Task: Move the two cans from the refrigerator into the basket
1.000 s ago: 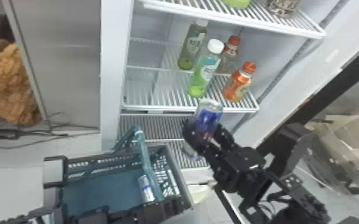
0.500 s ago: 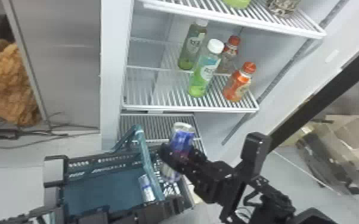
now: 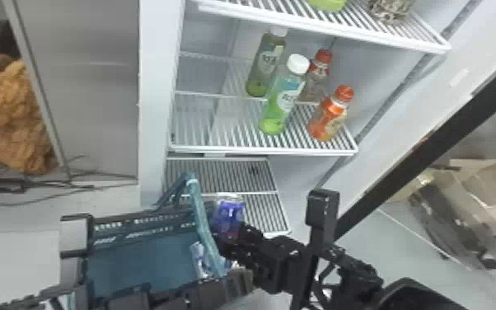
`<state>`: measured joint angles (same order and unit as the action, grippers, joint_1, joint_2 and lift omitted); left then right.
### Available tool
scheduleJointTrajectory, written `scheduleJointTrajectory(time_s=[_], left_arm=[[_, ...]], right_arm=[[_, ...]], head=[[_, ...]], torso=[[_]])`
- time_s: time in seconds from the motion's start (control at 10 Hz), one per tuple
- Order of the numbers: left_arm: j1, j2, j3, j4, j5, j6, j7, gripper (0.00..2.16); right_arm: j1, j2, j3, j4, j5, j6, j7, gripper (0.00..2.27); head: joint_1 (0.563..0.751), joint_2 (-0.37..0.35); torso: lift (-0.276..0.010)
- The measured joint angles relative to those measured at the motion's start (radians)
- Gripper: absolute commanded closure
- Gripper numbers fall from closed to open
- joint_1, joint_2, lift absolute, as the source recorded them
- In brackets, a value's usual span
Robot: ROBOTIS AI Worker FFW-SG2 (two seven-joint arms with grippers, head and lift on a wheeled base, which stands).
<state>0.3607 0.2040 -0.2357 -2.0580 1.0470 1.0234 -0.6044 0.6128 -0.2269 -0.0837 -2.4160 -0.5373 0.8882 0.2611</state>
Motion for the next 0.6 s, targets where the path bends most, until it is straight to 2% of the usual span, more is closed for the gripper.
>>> scheduleJointTrajectory(time_s=[0.3,0.6], left_arm=[[0.0,0.0,0.0,0.0,0.0,0.0,0.0,1.22],[0.001,0.0,0.002,0.0,0.001,0.0,0.0,1.22]], right_arm=[[-0.004,-0.002,0.002,0.003,0.003,0.0,0.001,0.48],[0.005,-0.002,0.0,-0.025,0.045,-0.053,0.004,0.44]], head=[[0.695,-0.35],[0.695,-0.35]], torso=[[-0.276],[-0.276]])
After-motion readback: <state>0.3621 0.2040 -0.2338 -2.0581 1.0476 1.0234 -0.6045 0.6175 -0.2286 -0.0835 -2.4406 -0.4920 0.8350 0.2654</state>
